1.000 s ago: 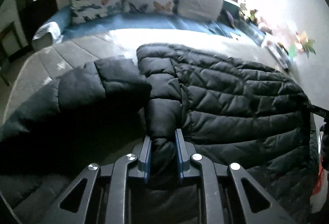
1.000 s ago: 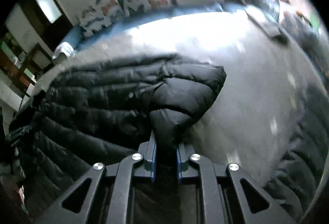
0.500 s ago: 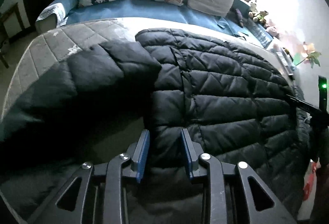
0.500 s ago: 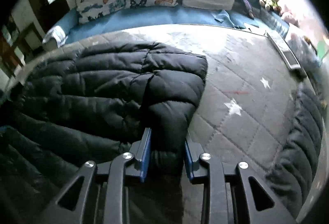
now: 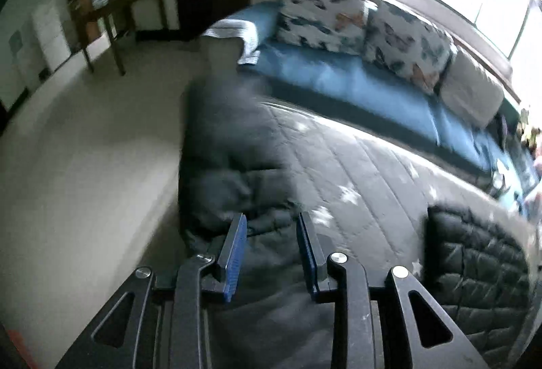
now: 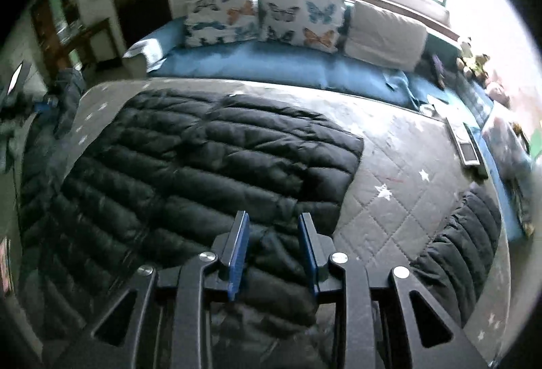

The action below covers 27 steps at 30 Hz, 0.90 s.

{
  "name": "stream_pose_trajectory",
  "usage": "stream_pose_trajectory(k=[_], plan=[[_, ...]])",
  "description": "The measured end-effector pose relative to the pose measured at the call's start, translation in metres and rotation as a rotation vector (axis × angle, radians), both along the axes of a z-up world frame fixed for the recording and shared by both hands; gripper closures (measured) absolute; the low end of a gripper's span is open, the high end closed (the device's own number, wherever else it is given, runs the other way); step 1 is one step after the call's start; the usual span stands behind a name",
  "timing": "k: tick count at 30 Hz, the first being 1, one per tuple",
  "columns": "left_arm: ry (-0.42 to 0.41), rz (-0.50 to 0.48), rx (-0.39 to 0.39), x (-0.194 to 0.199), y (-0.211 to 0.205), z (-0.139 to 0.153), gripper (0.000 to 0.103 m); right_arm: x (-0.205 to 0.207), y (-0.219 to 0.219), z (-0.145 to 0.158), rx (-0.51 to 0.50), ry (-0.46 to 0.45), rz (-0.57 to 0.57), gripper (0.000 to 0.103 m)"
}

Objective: Fold large clothes

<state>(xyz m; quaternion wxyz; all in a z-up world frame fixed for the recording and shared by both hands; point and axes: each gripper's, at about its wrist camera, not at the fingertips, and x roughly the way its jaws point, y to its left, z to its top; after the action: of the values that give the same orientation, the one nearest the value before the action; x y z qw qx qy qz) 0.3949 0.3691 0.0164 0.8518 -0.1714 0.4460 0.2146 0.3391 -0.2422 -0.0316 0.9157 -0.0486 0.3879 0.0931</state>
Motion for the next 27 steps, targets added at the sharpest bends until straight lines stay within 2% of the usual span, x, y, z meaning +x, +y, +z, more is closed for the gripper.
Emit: stream_pose_trajectory(k=[3, 5, 8, 10, 11, 12, 14, 18, 19, 23, 25, 27], plan=[[-0.025, -0.017, -0.035, -0.029, 0.012, 0.008, 0.07, -0.012, 0.013, -0.018, 0.015, 0.062, 0.062, 0.069], [-0.033, -0.082, -0.067, -0.052, 0.007, 0.007, 0.07, -0.015, 0.025, -0.042, 0.01, 0.129, 0.101, 0.069], [-0.046, -0.213, -0.136, -0.083, -0.026, -0.004, 0.07, -0.019, 0.045, -0.075, -0.061, 0.197, 0.146, 0.069], [-0.034, -0.292, -0.141, -0.093, -0.059, -0.019, 0.063, -0.019, 0.055, -0.091, -0.099, 0.231, 0.157, 0.069], [-0.009, -0.328, -0.088, -0.096, -0.075, -0.028, 0.05, -0.016, 0.058, -0.098, -0.123, 0.242, 0.148, 0.068], [0.007, -0.339, -0.028, -0.097, -0.089, -0.036, 0.044, -0.014, 0.059, -0.101, -0.132, 0.245, 0.147, 0.068], [0.044, -0.344, 0.067, -0.092, -0.105, -0.053, 0.041, -0.008, 0.061, -0.103, -0.127, 0.24, 0.148, 0.062], [0.094, -0.294, 0.081, -0.059, -0.099, -0.082, 0.023, 0.003, 0.054, -0.106, -0.078, 0.259, 0.135, 0.055], [0.106, -0.28, 0.07, -0.053, -0.096, -0.089, 0.023, 0.005, 0.052, -0.107, -0.066, 0.26, 0.135, 0.055], [0.087, -0.203, -0.1, -0.03, -0.068, -0.096, 0.023, 0.01, 0.049, -0.107, -0.05, 0.256, 0.145, 0.053], [0.067, -0.18, -0.124, -0.02, -0.052, -0.09, 0.023, 0.009, 0.054, -0.108, -0.05, 0.257, 0.148, 0.051], [0.062, -0.145, -0.102, -0.006, -0.034, -0.081, 0.023, 0.01, 0.057, -0.108, -0.053, 0.257, 0.152, 0.049]])
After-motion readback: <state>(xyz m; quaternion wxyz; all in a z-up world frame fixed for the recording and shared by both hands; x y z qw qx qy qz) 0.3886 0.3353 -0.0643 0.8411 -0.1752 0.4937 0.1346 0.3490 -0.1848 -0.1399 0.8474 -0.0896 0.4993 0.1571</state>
